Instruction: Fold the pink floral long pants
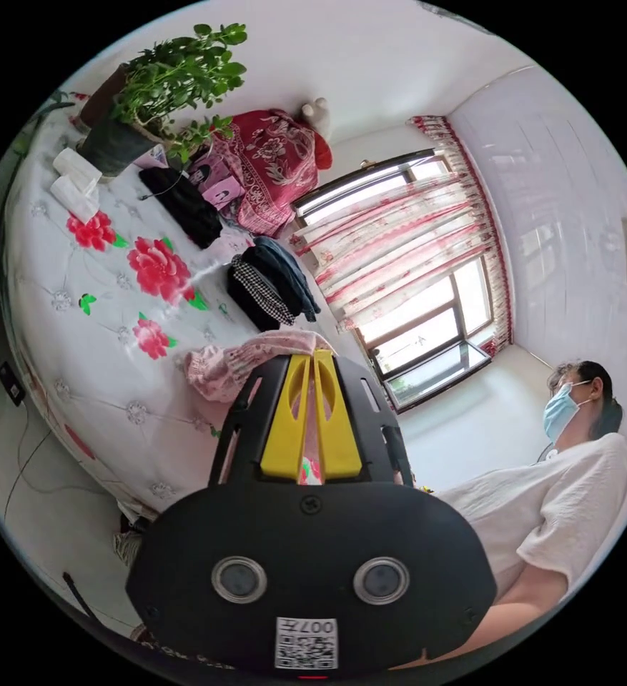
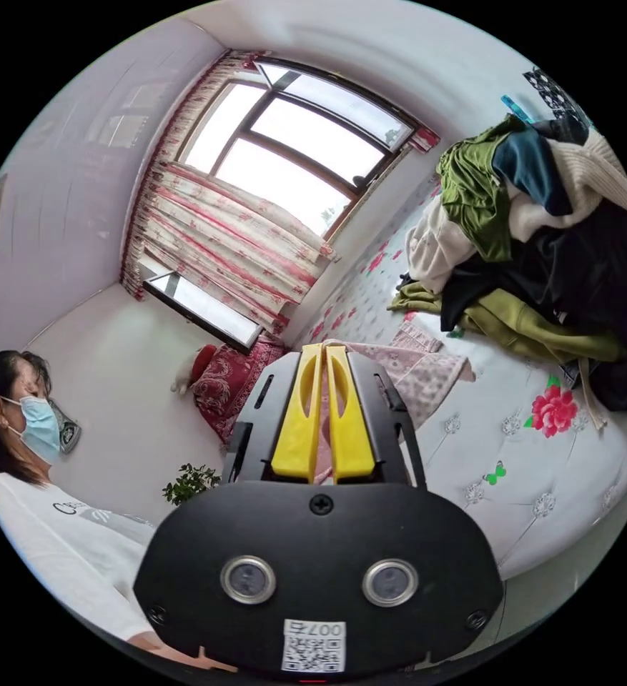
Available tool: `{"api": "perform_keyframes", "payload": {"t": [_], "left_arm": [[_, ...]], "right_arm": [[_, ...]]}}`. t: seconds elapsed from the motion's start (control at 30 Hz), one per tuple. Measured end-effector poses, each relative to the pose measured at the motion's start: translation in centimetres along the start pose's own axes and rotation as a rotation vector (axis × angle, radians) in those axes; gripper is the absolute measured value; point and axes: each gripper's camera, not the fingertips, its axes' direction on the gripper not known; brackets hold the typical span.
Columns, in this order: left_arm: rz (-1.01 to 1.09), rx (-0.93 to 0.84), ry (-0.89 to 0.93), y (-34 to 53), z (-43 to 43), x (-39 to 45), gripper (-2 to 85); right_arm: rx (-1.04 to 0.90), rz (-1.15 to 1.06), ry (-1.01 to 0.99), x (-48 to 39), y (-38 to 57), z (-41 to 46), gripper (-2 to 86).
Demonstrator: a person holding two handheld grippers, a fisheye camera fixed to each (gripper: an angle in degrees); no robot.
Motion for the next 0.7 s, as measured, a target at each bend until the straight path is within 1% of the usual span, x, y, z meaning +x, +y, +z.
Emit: {"api": "perform_keyframes", "payload": {"t": [0.13, 0.2, 0.27, 0.3, 0.33, 0.4, 0.43, 0.47, 0.5, 0.57, 0.63, 0.7], "left_arm": [[-0.04, -0.01, -0.054, 0.1, 2.6, -0.8, -1.0], [-0.039, -0.037, -0.095, -1.1, 5.6, -1.0, -1.0], [-0.042, -0.066, -0.12, -2.5, 8.7, -1.3, -0.9], [-0.04, -0.09, -0.133, -3.7, 11.3, -1.7, -0.9], [-0.035, -0.101, -0.141, -4.4, 12.8, -1.8, -0.9], [-0.024, -0.136, -0.211, -7.4, 19.5, -3.1, -0.8], [-0.031, -0.145, -0.252, -8.8, 23.2, -4.1, -0.7], [-0.038, -0.149, -0.273, -9.5, 25.2, -4.7, -0.6], [-0.064, -0.169, -0.317, -10.6, 29.0, -6.0, -0.2], [-0.119, -0.191, -0.392, -11.6, 33.9, -7.5, 1.4], [-0.085, -0.235, -0.452, -12.0, 38.6, -7.7, 3.4], [-0.028, -0.261, -0.487, -11.1, 40.6, -7.3, 4.0]], "right_arm": [[-0.03, 0.051, 0.05, 1.4, 0.6, 2.5, -0.2], [-0.056, 0.034, 0.079, 1.1, -0.3, 4.4, -0.2], [-0.114, -0.028, 0.151, -0.1, -2.6, 8.0, -0.2], [-0.129, -0.047, 0.172, -0.5, -3.3, 9.2, -0.1], [-0.159, -0.084, 0.209, -1.1, -4.8, 11.9, -0.1], [-0.218, -0.14, 0.259, -2.1, -7.5, 17.1, 0.1], [-0.273, -0.158, 0.289, -2.3, -9.3, 21.5, 0.4], [-0.322, -0.16, 0.333, -2.1, -10.8, 26.3, 0.7], [-0.344, -0.159, 0.357, -1.8, -11.3, 28.7, 1.0], [-0.459, -0.153, 0.478, 0.0, -12.0, 37.5, 1.7], [-0.523, -0.142, 0.524, 1.5, -11.5, 41.5, 2.1], [-0.536, -0.163, 0.563, 2.5, -10.6, 43.1, 2.6]]}}
